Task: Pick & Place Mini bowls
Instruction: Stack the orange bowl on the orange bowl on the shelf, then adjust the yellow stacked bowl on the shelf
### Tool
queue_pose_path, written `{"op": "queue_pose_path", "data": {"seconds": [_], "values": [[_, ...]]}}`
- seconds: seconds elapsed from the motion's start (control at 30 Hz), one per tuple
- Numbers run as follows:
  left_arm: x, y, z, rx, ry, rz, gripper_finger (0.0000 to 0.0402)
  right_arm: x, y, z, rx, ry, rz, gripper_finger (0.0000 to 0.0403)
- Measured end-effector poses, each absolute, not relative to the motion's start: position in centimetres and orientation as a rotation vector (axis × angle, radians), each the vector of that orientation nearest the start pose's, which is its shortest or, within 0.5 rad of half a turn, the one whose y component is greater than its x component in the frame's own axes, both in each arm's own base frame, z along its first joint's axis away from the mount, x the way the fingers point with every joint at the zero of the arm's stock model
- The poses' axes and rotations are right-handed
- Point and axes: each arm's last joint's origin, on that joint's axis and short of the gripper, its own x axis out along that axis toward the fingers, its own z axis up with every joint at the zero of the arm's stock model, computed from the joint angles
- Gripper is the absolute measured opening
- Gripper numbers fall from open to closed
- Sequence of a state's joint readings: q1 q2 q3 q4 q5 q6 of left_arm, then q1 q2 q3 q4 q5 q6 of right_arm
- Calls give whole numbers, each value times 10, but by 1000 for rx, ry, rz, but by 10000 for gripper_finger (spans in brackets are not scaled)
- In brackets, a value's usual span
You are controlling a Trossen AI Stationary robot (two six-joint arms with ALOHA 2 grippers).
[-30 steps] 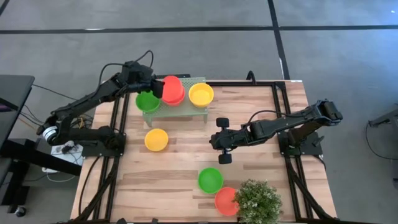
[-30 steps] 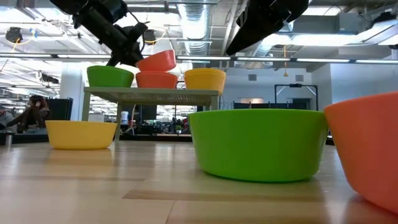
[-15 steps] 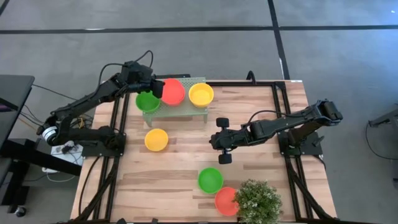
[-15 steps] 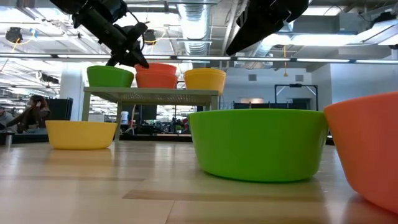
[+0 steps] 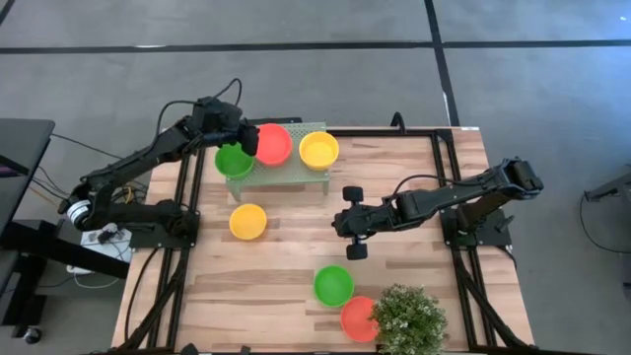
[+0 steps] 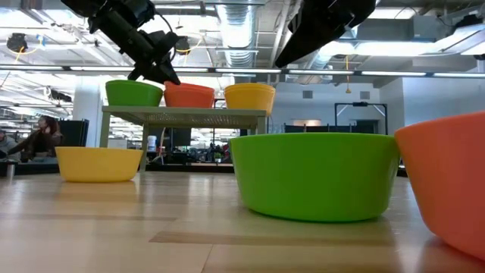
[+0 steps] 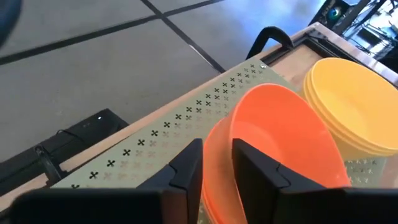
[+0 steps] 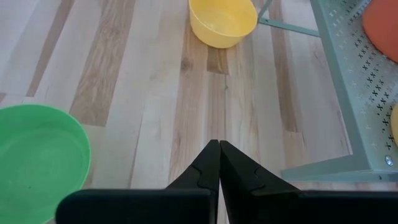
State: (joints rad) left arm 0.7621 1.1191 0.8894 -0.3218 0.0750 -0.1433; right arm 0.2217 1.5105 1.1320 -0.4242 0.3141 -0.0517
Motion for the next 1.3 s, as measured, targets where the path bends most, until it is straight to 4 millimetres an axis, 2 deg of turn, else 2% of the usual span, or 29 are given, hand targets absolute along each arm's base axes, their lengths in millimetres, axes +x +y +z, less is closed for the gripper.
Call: {"op": "queue_pose_path", "data": {"seconds": [0.3,0.6,0.7,1.03,1.3], "values": [[175,163,293,-330,481,694,11,316,52,264,-250,780,-96,2],[175,163,292,-337,480,695,8,316,53,264,-250,781,-95,2],[176,162,292,-342,478,681,17,316,53,264,-250,781,-95,2],[177,163,291,-348,483,666,92,316,53,264,-251,781,-94,2],[177,163,293,-335,464,666,100,316,53,264,-250,780,-94,2]]}}
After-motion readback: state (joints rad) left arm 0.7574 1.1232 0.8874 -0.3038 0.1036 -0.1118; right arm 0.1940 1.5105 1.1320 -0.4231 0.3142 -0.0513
